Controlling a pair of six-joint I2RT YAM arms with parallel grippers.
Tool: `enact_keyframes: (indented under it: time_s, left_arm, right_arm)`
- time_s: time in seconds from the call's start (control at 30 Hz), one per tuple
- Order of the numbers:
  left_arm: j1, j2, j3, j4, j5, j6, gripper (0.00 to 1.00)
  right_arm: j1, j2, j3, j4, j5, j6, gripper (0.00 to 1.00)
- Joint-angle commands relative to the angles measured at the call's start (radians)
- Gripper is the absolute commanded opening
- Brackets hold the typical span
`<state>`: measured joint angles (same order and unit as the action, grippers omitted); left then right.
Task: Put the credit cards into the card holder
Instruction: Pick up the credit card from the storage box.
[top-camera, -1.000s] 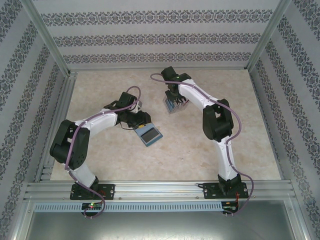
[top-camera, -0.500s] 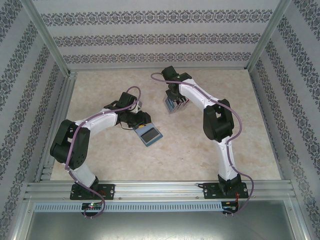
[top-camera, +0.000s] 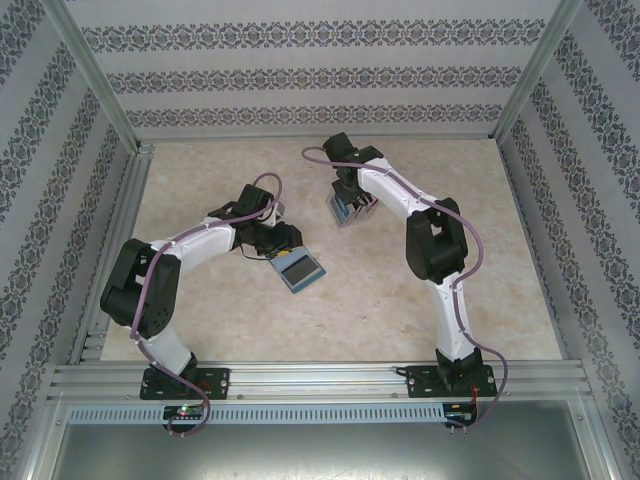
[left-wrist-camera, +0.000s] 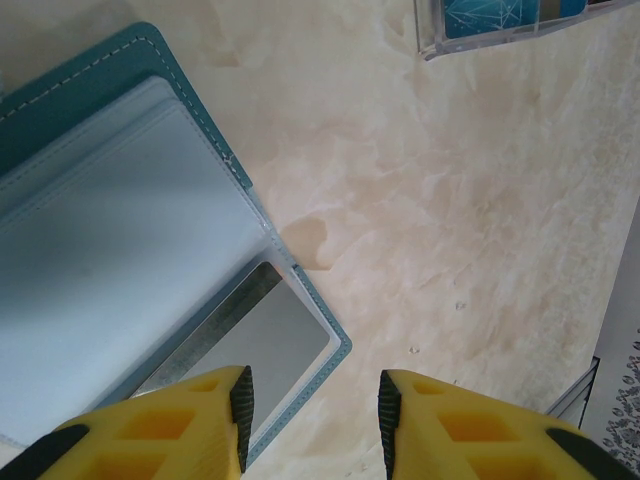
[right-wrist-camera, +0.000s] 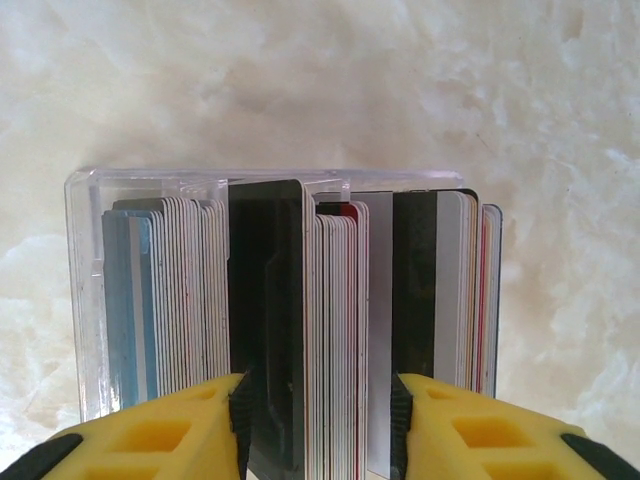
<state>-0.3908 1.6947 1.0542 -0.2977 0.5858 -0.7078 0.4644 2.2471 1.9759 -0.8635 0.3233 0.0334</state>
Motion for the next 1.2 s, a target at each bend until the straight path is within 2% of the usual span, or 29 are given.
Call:
enact_keyframes:
  time_s: [0.0,0.77,1.17]
  left_arm:
    - [0.009,0.009,0.008,0.039,0.016,-0.007,0.41]
    - [0.008,0.012,0.004,0.054,0.023,-0.014,0.41]
    - [0.008,0.013,0.002,0.058,0.028,-0.014,0.41]
  right_arm:
    - [-0.012,0.033,0.007,-0.021,0.04,-0.009,0.43]
    - [-0.021,-0.047,-0.04,0.02,0.106,-0.017,0.37]
    - [-0.022,-0.049,-0.04,0.015,0.073,-0.021,0.2]
